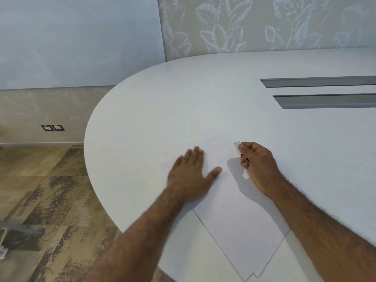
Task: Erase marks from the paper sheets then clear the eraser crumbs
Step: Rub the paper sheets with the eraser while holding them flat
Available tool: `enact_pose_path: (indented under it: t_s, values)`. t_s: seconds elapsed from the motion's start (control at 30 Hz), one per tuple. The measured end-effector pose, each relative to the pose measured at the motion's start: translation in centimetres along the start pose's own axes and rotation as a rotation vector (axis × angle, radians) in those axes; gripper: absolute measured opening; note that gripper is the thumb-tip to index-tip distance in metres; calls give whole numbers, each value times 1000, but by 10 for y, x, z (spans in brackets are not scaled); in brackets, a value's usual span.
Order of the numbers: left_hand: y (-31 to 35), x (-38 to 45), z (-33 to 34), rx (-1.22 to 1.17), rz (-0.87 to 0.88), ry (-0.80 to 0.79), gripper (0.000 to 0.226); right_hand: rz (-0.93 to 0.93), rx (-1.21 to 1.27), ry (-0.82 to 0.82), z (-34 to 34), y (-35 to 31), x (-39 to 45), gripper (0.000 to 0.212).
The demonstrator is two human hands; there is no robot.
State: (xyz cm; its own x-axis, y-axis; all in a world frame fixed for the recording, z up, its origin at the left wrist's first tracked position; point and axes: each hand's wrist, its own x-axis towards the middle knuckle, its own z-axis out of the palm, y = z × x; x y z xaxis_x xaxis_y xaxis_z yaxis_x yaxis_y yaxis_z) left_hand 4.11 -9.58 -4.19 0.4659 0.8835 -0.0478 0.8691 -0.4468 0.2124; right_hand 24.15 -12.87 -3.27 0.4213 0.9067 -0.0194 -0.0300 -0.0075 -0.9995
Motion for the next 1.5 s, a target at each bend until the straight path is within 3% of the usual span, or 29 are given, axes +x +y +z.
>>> enact_pose_path:
  t_s: [0.27,0.37,0.47,0.6,0.7,0.83,0.9,1.07,1.23,1.5]
  values:
    - [-87,-18,-28,91,-323,29,101,38,62,25,1,-5,-3,19]
    - [-59,-18,-25,109,-173,89,100,82,164,50,-2,-6,-1,16]
    - [-19,-19,-6,33,66,4,103,116,250,80,-3,-8,-1,15]
    - [-23,-10,-7,63,46,-40,91,165,404,103,-3,-15,-3,14]
    - [-32,-14,-13,-2,21,-17,93,65,127,153,-14,-19,-2,16]
    - [-36,-20,-18,-132,-140,199,85,-227,-486,310,-25,-19,3,15]
    - [-38,-17,-23,-153,-225,209,80,-301,-615,272,-24,-11,2,15]
    - [-37,10,-44,-66,-326,123,72,-264,-716,191,-17,4,-2,17]
    - [-39,39,-66,-217,-402,-52,60,-284,-766,191,-16,4,-4,18]
    - [-36,44,-79,-269,-413,-101,59,-294,-780,176,-17,4,-7,16]
